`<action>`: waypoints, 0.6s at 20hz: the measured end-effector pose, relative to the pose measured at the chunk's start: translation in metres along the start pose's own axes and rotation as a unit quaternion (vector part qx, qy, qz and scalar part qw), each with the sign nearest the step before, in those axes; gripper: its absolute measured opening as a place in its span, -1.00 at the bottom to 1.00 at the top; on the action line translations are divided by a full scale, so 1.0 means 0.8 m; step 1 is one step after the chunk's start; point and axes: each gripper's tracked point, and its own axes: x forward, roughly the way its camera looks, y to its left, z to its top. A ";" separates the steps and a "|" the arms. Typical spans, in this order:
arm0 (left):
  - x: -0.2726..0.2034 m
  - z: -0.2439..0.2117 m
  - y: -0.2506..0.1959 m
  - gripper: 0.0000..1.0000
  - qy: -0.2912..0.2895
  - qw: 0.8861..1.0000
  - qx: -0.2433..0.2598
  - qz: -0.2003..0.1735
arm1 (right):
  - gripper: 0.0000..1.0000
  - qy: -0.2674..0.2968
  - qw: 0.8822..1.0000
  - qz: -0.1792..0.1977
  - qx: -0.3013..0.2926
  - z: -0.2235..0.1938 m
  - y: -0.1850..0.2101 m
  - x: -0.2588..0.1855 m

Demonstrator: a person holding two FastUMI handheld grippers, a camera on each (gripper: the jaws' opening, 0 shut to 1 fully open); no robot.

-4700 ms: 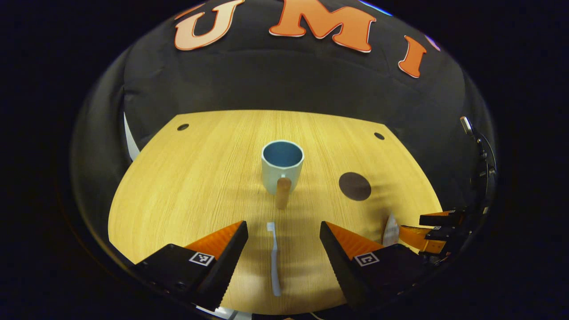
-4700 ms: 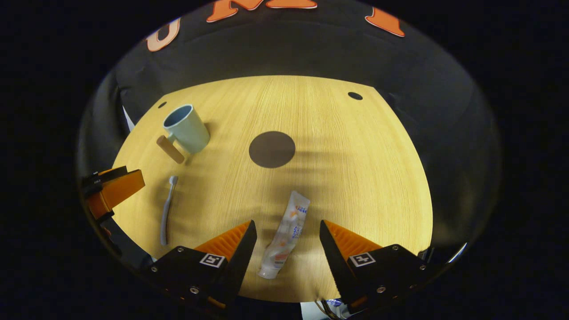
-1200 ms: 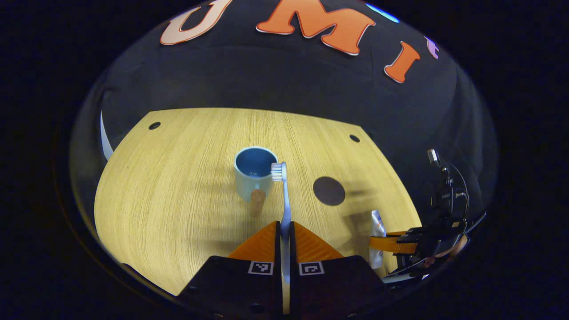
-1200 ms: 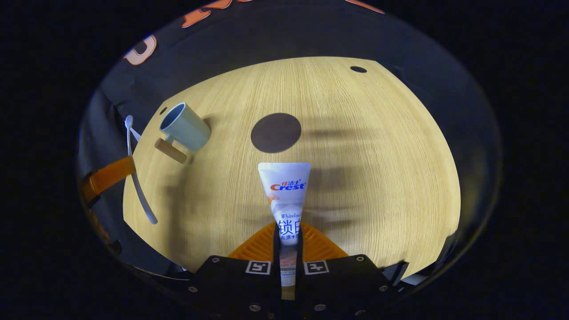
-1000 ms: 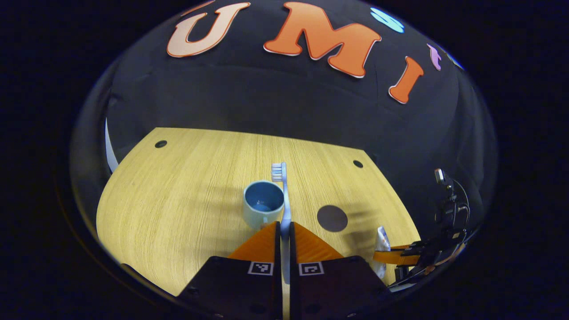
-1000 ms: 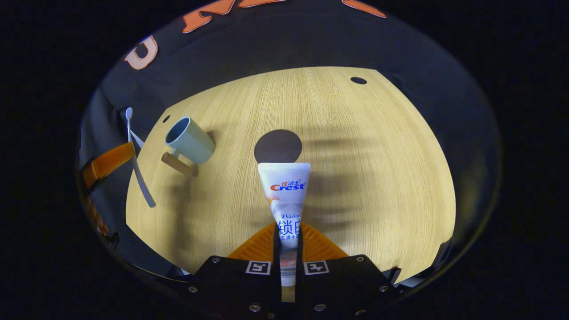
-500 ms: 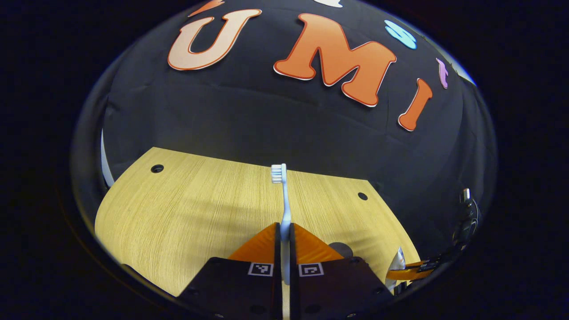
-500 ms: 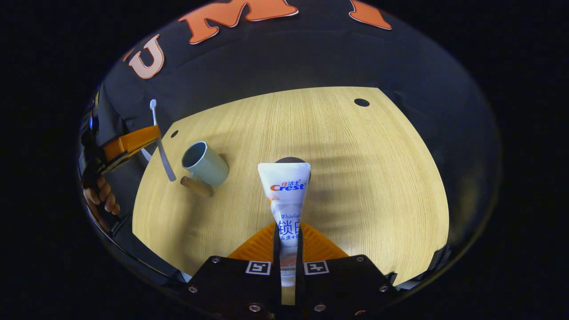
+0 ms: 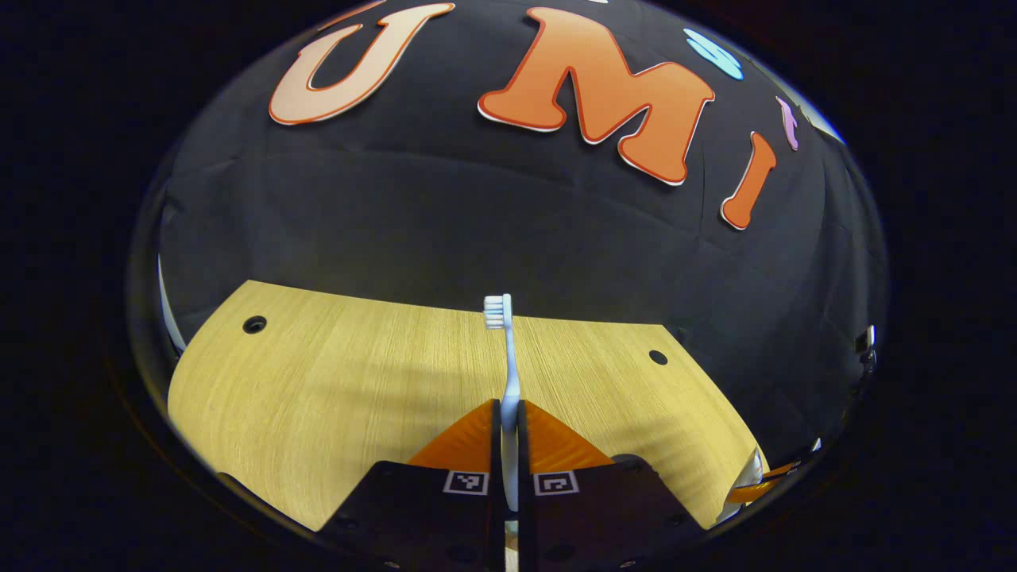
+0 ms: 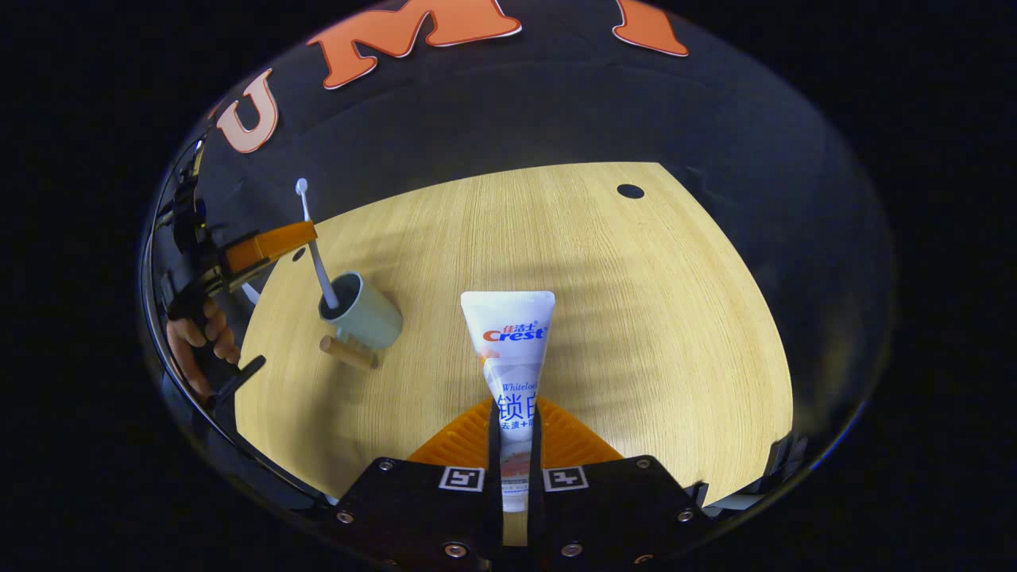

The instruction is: Put the toothbrush and toothpaste on the desktop into the cup, then pick up the cup and place it on the coaster on the desktop.

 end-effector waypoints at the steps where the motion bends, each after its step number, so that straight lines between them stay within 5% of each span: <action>1: 0.005 -0.005 0.001 -0.87 0.007 1.000 -0.004 -0.002 | -0.75 -0.003 1.000 -0.001 0.004 0.002 0.000 -0.002; 12: 0.019 -0.052 0.010 -0.87 0.056 0.998 -0.002 -0.022 | -0.75 -0.015 1.000 0.001 0.011 -0.002 -0.005 -0.005</action>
